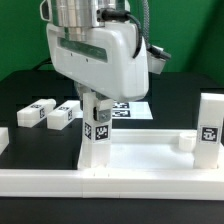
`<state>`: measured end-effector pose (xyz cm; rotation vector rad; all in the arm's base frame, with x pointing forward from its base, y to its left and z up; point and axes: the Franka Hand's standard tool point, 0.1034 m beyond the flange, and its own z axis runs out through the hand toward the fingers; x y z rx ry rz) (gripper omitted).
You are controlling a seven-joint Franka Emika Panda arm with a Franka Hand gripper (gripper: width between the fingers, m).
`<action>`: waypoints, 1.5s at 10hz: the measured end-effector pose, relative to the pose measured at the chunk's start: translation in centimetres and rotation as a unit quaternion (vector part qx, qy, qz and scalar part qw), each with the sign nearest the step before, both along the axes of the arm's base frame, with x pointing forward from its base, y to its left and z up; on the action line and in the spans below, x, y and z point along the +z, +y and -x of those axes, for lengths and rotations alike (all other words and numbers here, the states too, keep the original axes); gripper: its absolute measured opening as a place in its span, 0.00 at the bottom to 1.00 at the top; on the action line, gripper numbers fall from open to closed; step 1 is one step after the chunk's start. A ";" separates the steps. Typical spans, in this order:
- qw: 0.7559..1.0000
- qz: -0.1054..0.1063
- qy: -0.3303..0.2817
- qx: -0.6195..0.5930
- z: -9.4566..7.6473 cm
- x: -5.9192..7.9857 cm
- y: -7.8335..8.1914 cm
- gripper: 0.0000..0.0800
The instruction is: Assemble desk
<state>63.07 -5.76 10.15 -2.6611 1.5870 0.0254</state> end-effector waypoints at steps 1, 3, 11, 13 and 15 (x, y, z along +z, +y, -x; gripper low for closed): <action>1.000 0.000 0.000 0.009 0.0 0.0 0.0 0.36; 0.998 0.004 -0.001 0.060 0.0 0.0 0.1 0.64; 0.938 0.007 -0.013 0.347 0.0 0.0 0.1 0.81; 0.889 0.030 -0.014 0.456 -0.4 0.1 0.0 0.81; 0.842 0.051 -0.017 0.537 -0.8 0.1 0.2 0.81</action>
Offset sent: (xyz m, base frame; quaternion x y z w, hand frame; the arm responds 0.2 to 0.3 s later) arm 0.0011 -0.0033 0.0019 -0.0434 0.0278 -0.2135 0.9756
